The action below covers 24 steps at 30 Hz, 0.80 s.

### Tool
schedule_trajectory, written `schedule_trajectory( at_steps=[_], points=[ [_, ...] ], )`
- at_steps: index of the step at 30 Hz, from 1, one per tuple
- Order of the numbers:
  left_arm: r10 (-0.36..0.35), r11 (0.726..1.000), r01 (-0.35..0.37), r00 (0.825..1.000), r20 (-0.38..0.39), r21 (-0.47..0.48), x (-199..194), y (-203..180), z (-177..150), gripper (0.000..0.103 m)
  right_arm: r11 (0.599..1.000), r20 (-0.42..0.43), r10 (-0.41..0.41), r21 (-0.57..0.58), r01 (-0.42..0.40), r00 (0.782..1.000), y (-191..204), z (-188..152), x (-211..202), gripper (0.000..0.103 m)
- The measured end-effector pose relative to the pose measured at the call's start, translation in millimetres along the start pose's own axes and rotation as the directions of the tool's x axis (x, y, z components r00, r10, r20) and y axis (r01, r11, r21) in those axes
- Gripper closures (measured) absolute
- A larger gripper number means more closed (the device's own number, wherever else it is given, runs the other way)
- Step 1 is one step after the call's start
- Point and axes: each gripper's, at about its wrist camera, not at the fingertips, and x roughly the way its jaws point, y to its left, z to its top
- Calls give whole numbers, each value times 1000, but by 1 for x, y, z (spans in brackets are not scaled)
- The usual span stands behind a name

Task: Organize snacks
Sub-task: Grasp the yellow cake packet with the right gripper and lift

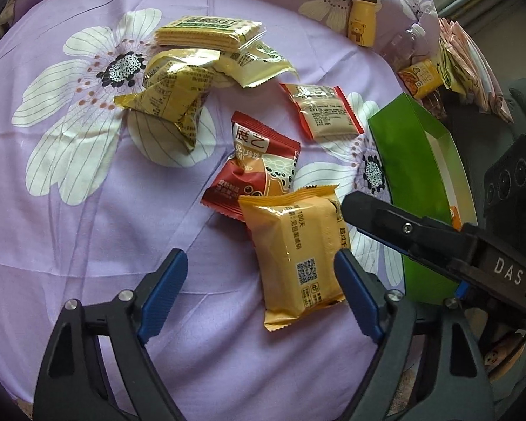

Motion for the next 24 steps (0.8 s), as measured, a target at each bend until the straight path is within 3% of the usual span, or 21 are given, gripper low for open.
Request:
schedule_trajectory(
  at_steps=[6, 13, 24],
  points=[
    [-47, 999, 48, 998, -39, 11, 9, -7, -5, 35, 999, -67, -4, -33, 2, 998, 8, -7, 19, 46],
    [-80, 996, 82, 996, -45, 30, 12, -12, -8, 51, 1000, -87, -6, -29, 4, 996, 7, -9, 27, 50],
    [-67, 995, 67, 998, -13, 69, 5, -18, -9, 54, 998, -52, -23, -51, 20, 998, 16, -10, 18, 50]
  ],
)
